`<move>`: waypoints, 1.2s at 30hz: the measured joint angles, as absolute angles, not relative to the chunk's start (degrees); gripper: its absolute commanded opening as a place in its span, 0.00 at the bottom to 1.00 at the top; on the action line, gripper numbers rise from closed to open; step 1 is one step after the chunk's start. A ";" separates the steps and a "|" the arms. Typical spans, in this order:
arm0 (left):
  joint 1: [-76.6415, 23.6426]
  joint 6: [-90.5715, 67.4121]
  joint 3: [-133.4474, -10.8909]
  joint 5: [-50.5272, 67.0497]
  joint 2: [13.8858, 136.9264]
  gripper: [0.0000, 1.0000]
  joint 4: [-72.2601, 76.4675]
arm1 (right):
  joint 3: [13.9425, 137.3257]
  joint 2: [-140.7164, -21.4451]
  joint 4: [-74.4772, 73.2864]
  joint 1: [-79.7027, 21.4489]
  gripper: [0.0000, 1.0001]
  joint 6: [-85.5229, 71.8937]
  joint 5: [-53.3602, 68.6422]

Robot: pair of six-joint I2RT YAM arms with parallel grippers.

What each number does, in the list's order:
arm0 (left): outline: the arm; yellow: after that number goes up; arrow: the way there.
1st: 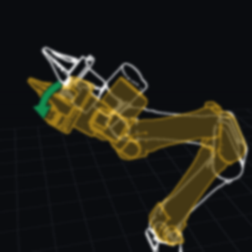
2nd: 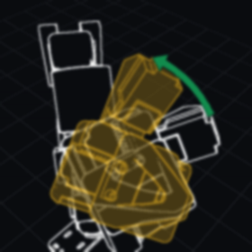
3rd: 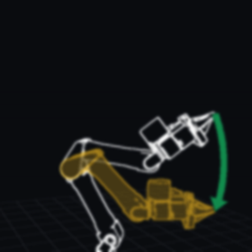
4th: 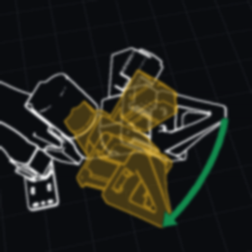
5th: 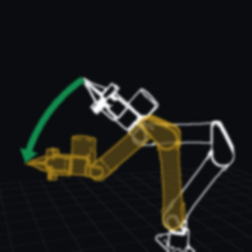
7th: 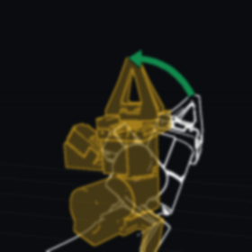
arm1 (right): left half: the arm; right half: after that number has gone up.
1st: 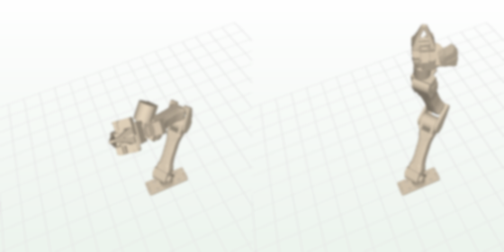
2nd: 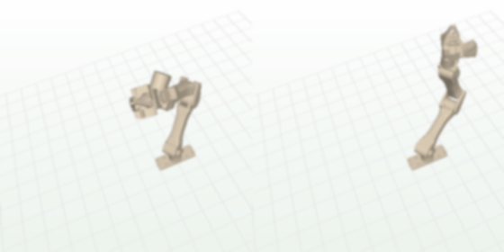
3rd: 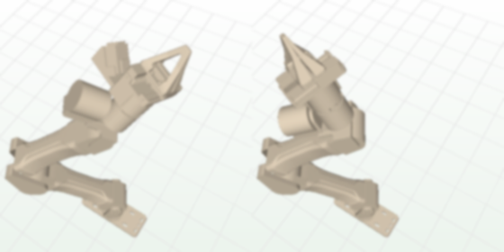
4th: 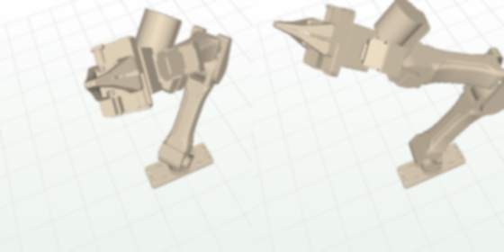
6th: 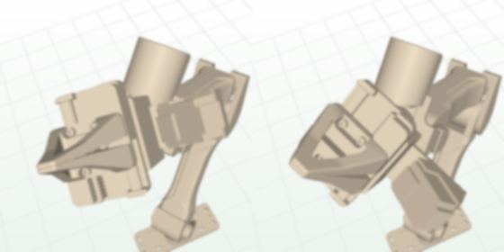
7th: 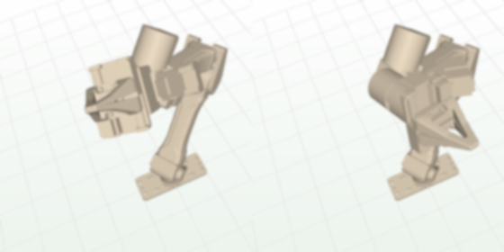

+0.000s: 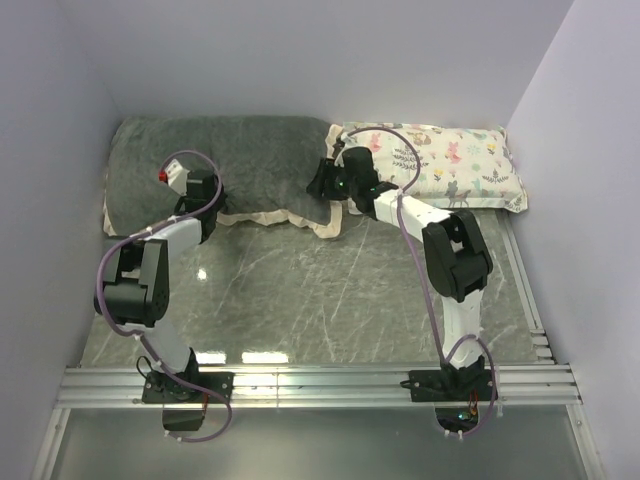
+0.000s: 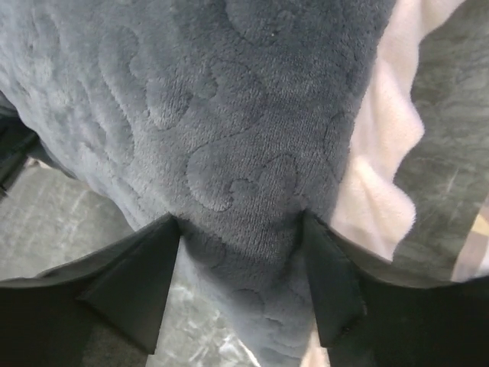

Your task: Remove the pillowcase from the pillow

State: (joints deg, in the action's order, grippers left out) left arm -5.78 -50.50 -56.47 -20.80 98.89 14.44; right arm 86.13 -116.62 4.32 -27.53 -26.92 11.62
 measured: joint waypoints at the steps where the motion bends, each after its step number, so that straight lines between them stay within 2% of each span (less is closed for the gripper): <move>1: -5.80 -50.15 -56.77 -20.86 98.91 0.00 14.02 | 86.17 -116.62 4.32 -27.53 0.34 -27.05 11.49; 3: -5.82 -49.67 -57.17 -20.93 98.87 0.00 13.10 | 86.19 -116.62 4.14 -27.62 0.16 -27.07 11.51; 4: -5.93 -49.43 -57.23 -21.10 98.76 0.00 12.58 | 86.19 -116.60 3.92 -27.62 0.04 -27.22 11.35; 5: -6.15 -49.19 -57.25 -21.41 98.43 0.00 11.99 | 86.19 -116.55 3.77 -27.62 0.00 -27.38 11.27; 12: -10.83 -46.59 -57.23 -28.84 89.47 0.00 2.00 | 84.49 -111.37 0.16 -27.64 0.00 -26.92 10.46; 18: -22.13 -42.13 -58.00 -39.40 72.18 0.01 -11.05 | 79.00 -94.32 -6.46 -28.14 0.00 -25.36 9.17; 22: -30.26 -38.30 -67.66 -45.60 67.77 0.01 -22.15 | 79.46 -82.39 -12.08 -29.56 0.00 -24.29 6.63; 24: -31.20 -36.97 -76.12 -46.46 70.24 0.01 -26.59 | 82.32 -79.07 -14.85 -29.91 0.00 -24.12 4.89; 27: -29.58 -35.70 -89.36 -45.87 78.91 0.00 -31.16 | 88.82 -80.42 -16.78 -29.61 0.00 -24.12 2.46; 29: -26.59 -35.31 -98.37 -42.63 87.61 0.00 -32.82 | 92.40 -84.31 -17.72 -28.67 0.00 -24.18 1.58; 34: -19.88 -35.33 -109.43 -32.45 107.20 0.00 -34.13 | 97.25 -100.49 -19.70 -25.36 0.00 -24.67 1.10; 35: -19.03 -35.35 -110.43 -30.63 110.54 0.00 -33.89 | 97.54 -104.62 -20.08 -24.84 0.02 -25.04 1.08; 36: -18.37 -35.51 -111.42 -28.56 113.71 0.00 -32.80 | 97.54 -107.87 -19.75 -24.43 0.12 -25.52 1.13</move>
